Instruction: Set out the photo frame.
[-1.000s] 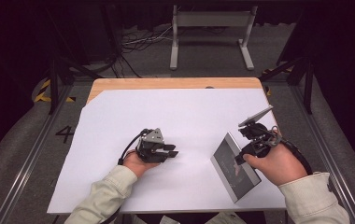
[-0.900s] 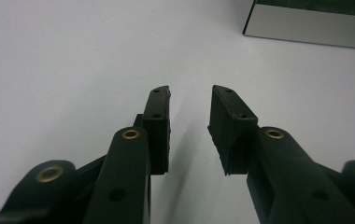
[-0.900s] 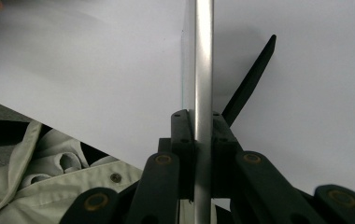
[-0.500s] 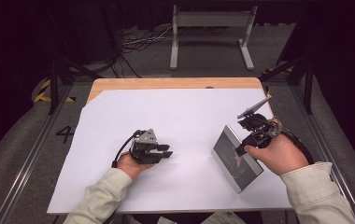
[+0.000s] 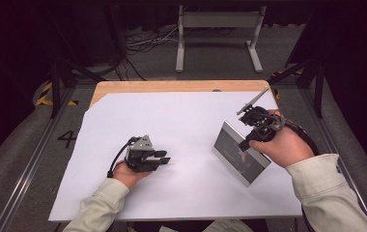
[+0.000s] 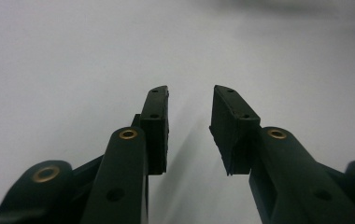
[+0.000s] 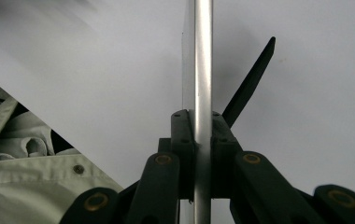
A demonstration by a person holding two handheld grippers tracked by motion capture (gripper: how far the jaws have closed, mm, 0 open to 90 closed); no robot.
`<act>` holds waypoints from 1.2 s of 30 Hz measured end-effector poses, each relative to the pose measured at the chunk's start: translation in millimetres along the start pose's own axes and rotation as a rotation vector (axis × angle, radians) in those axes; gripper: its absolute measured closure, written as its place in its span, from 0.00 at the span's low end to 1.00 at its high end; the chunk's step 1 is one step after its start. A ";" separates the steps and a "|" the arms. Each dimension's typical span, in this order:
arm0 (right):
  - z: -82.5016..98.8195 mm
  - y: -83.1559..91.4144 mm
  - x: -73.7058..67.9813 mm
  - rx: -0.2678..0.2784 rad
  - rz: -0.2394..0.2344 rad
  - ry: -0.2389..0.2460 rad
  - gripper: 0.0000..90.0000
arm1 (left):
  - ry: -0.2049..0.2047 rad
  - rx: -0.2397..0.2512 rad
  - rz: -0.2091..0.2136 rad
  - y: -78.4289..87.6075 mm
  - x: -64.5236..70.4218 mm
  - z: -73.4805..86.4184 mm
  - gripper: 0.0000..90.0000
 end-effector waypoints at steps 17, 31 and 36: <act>-28.9 3.7 -3.6 -0.052 -0.018 0.327 0.93 | 0.006 0.003 -0.001 2.9 -3.0 1.2 0.74; -48.2 7.4 -8.3 -0.051 -0.026 0.501 0.93 | 0.020 -0.001 -0.007 6.5 -2.7 4.6 0.74; -55.4 7.5 -13.0 -0.047 -0.025 0.551 0.93 | 0.026 -0.002 -0.009 8.4 -2.7 6.9 0.74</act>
Point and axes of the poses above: each handheld gripper's, and its own axes: y roughly backward along the jaws, z roughly out of its underside, x roughly to its right, the point moved 1 cm from there along -y, roughly forward along the jaws, and after that the axes turned 1 degree about -y, right-handed, at the moved point
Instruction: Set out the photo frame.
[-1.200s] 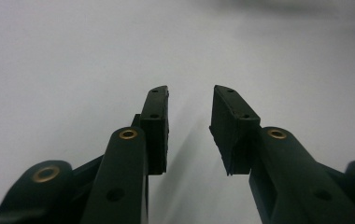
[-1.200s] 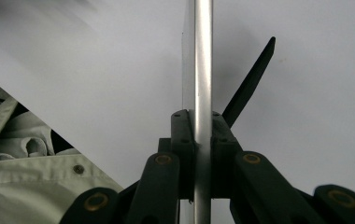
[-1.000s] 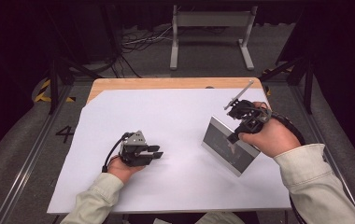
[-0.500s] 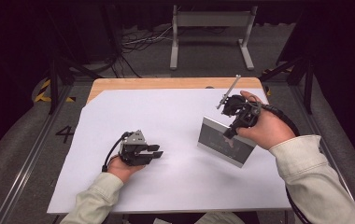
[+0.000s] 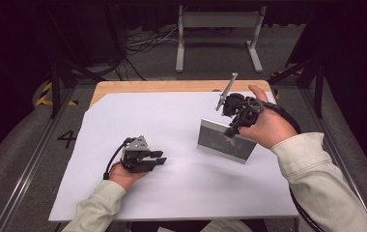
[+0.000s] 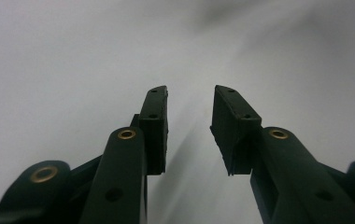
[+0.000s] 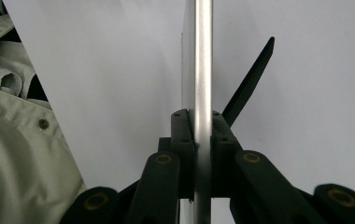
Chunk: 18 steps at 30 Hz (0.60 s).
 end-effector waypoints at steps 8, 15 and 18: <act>-14.8 -1.9 0.9 -0.001 -0.009 0.114 0.93 | 0.018 0.002 -0.011 5.4 -0.9 4.8 0.73; -24.5 -5.9 0.8 -0.005 -0.026 0.183 0.93 | 0.023 0.003 -0.013 7.2 -1.3 6.3 0.73; -28.8 -8.2 0.1 -0.017 -0.029 0.223 0.93 | 0.023 0.002 -0.013 7.6 -2.1 6.6 0.73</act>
Point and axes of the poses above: each handheld gripper's, and its own axes: y roughly backward along the jaws, z roughly out of its underside, x roughly to its right, the point moved 1 cm from there along -y, roughly forward along the jaws, and after that the axes turned 1 degree about -y, right-handed, at the moved point
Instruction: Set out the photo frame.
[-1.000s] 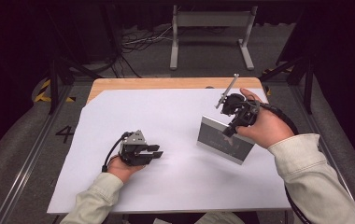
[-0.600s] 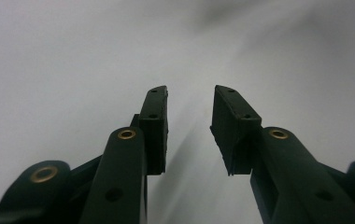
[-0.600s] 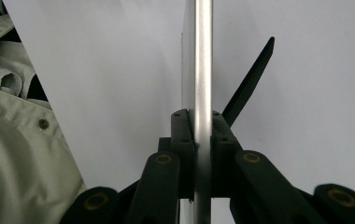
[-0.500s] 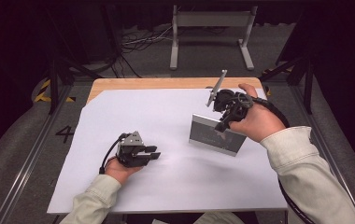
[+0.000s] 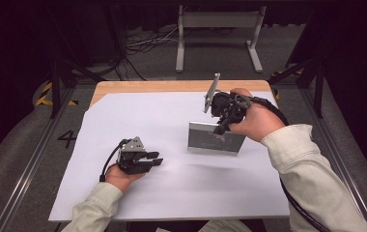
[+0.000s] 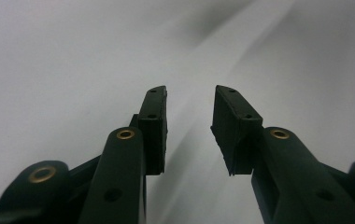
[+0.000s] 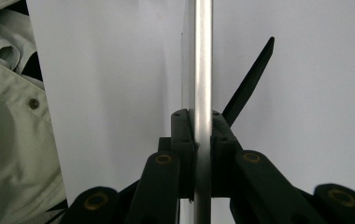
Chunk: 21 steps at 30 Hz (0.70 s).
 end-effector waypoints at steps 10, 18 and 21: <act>-10.8 -11.9 2.1 0.004 -0.024 0.061 0.93 | 0.001 -0.003 0.003 -1.3 0.4 -0.8 0.73; -14.2 -21.1 5.3 0.015 -0.042 0.098 0.93 | 0.005 -0.005 0.011 -2.3 0.2 -1.4 0.72; -14.3 -24.4 6.8 0.012 -0.051 0.099 0.93 | 0.002 -0.006 0.010 -2.7 0.1 -1.6 0.72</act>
Point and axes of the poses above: each handheld gripper's, and its own axes: y roughly backward along the jaws, z roughly out of its underside, x roughly to its right, the point moved 1 cm from there along -y, roughly forward along the jaws, and after that the axes turned 1 degree about -y, right-handed, at the moved point
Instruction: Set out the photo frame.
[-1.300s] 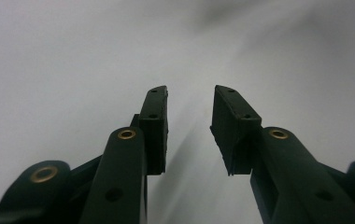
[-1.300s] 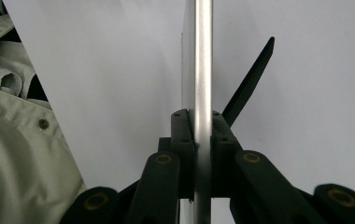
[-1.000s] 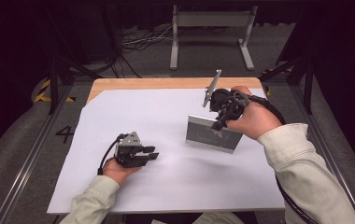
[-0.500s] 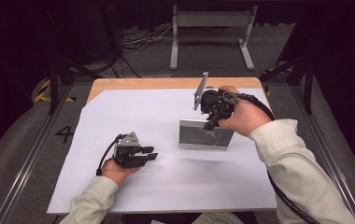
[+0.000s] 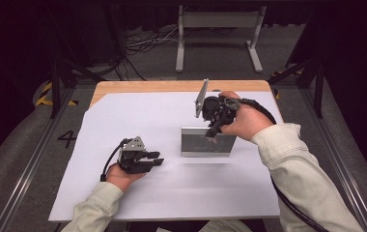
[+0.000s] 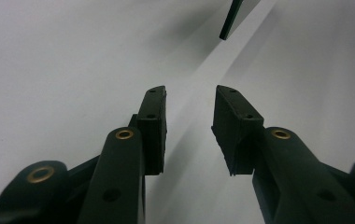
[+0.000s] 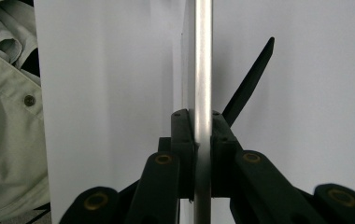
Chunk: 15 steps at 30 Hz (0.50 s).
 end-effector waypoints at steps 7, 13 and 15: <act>0.2 -8.4 2.5 -0.010 -0.016 0.016 0.93 | 0.002 -0.002 0.004 -0.7 0.0 -0.3 0.72; 0.0 -12.6 4.7 -0.006 -0.019 0.019 0.93 | 0.001 -0.001 0.006 -1.4 0.1 -0.4 0.72; 0.4 -13.8 5.3 -0.007 -0.027 0.015 0.93 | 0.000 -0.002 0.007 -1.7 -0.1 -0.4 0.72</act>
Point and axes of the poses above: each handheld gripper's, and its own axes: y roughly backward along the jaws, z roughly out of its underside, x roughly to its right, the point moved 1 cm from there along -y, roughly forward along the jaws, and after that the axes turned 1 degree about -y, right-handed, at the moved point
